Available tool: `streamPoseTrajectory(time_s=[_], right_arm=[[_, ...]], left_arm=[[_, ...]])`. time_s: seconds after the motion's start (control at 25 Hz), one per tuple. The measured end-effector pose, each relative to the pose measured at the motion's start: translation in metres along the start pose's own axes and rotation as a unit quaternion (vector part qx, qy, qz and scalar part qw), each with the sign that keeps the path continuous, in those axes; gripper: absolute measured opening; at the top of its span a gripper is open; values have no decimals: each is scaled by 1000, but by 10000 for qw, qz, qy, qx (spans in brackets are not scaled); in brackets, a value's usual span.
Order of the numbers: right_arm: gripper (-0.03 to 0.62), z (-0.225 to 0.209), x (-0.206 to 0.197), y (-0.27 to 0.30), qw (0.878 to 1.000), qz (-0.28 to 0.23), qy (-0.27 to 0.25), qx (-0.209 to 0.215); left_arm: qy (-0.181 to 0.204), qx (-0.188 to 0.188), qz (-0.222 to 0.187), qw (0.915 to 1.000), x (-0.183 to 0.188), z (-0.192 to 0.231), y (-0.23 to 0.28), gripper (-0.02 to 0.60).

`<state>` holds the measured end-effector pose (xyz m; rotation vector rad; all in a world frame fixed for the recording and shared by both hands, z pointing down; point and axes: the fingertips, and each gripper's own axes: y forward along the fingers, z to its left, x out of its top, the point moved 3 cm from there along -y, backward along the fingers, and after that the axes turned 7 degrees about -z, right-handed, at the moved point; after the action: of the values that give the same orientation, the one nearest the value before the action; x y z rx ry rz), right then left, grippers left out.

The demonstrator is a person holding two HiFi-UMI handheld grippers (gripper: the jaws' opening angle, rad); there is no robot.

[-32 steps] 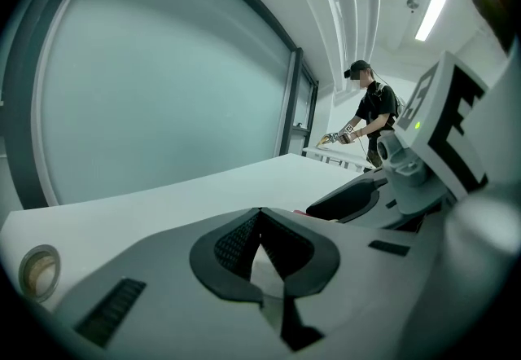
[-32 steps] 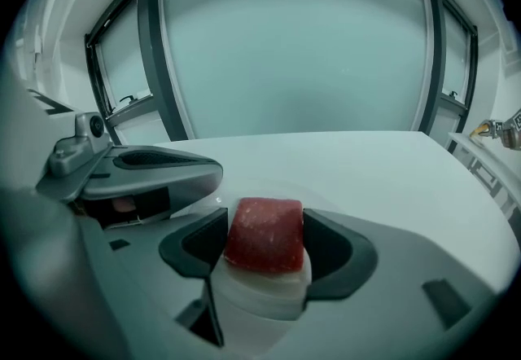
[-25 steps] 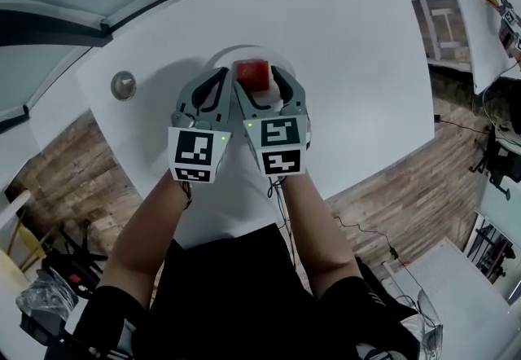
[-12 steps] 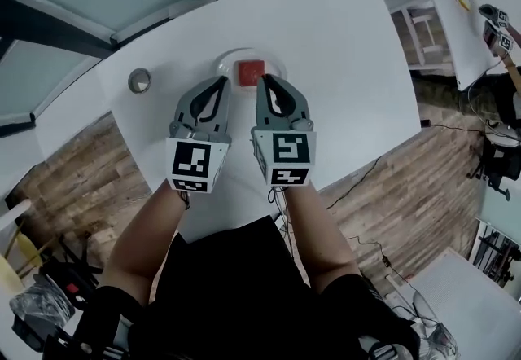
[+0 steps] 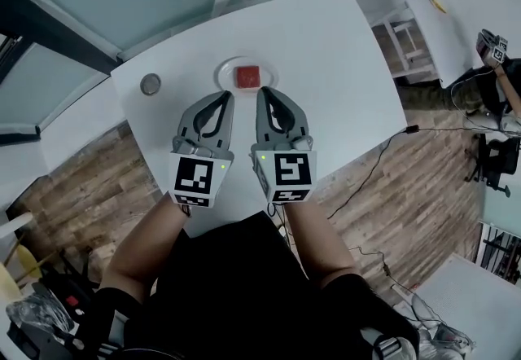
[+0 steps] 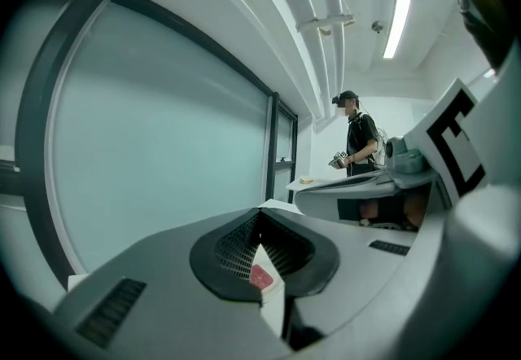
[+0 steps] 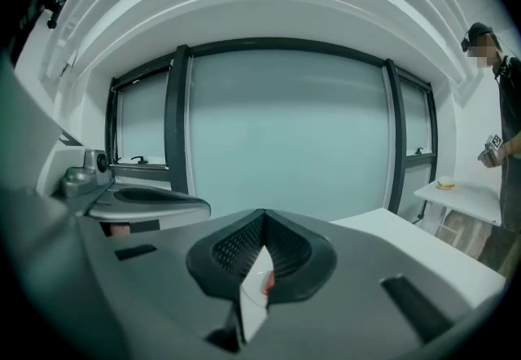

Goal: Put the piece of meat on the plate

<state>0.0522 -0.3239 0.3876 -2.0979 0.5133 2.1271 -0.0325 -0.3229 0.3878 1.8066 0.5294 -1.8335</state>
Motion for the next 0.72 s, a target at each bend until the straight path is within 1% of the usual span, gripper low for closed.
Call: streamPoseTrajectory(time_s=[0.4, 0.72], right_arm=[[3, 3, 42, -28, 9980, -619, -126, -56], [3, 9, 74, -52, 9943, -1032, -260, -55]], left_arm=[[305, -127, -279, 9991, 43, -20, -20, 3], [406, -123, -601, 9973, 75, -28, -34, 3]])
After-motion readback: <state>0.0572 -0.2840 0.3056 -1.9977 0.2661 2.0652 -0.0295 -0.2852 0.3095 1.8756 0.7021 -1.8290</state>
